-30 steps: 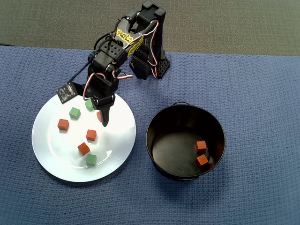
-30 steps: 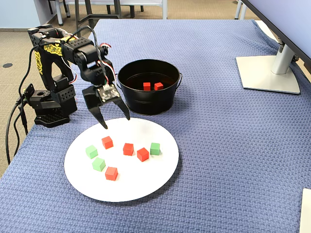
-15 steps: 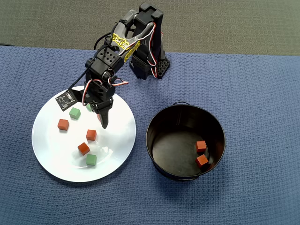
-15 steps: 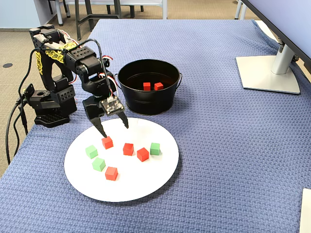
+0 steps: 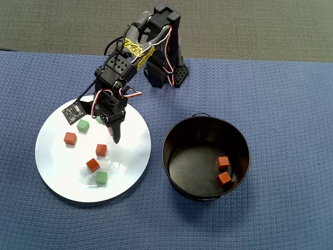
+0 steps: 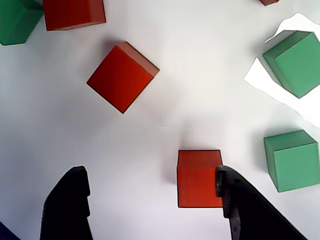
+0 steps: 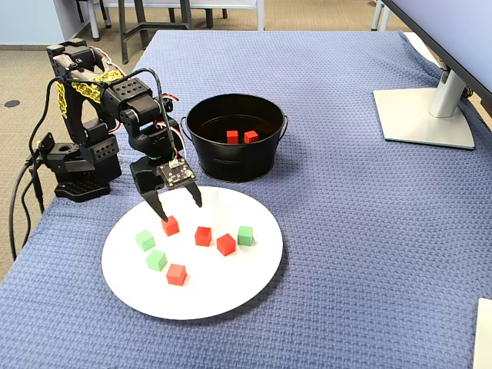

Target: Pick up the red cubes from the white plate and place them in the black recipient

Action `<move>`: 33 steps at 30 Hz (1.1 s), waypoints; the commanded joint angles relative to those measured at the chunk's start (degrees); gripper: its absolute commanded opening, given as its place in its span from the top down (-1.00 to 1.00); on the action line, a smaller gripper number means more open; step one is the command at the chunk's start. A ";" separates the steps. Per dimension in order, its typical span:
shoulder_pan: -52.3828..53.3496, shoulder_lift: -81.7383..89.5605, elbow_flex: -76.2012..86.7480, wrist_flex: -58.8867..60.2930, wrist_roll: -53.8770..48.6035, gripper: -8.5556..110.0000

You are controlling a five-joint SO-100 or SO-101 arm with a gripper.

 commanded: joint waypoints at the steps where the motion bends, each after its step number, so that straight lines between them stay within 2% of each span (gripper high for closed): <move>1: 0.97 0.18 -0.44 -1.58 -0.97 0.42; 17: 2.20 -3.78 0.18 -3.43 -3.43 0.45; 33: 1.67 -3.34 5.10 -5.45 -6.94 0.58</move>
